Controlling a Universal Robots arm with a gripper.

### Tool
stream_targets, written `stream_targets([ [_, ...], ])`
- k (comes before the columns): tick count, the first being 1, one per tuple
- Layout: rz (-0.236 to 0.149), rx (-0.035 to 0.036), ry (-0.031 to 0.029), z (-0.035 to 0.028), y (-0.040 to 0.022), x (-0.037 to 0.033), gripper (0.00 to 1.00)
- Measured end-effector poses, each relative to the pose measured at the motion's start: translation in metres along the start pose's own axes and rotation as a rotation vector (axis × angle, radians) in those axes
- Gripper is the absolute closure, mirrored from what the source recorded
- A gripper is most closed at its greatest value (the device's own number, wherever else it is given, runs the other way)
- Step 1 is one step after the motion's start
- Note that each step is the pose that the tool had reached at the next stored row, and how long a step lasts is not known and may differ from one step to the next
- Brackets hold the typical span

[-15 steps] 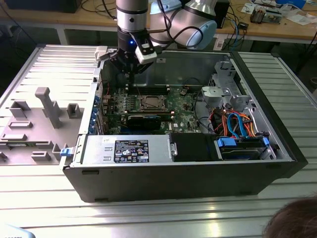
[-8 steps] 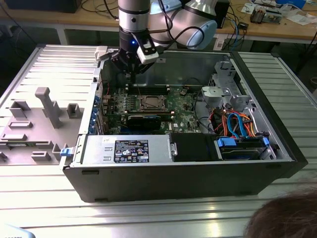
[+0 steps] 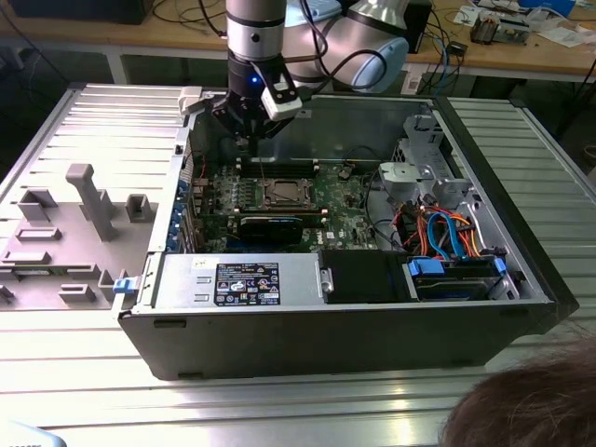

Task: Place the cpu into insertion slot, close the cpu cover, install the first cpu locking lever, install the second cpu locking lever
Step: 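Install the first cpu locking lever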

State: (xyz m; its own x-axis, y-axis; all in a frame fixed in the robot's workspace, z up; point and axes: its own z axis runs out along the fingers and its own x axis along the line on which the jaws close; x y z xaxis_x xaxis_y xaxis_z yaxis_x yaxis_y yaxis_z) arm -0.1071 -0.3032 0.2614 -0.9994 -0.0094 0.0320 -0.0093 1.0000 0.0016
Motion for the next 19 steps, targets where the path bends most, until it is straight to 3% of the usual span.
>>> stream_targets([
  [13, 0.0, 0.0, 0.0, -0.0003, -0.0001, -0.0098, 0.89],
  [19, 0.0, 0.0, 0.0, -0.0005, -0.0001, -0.0177, 0.89],
])
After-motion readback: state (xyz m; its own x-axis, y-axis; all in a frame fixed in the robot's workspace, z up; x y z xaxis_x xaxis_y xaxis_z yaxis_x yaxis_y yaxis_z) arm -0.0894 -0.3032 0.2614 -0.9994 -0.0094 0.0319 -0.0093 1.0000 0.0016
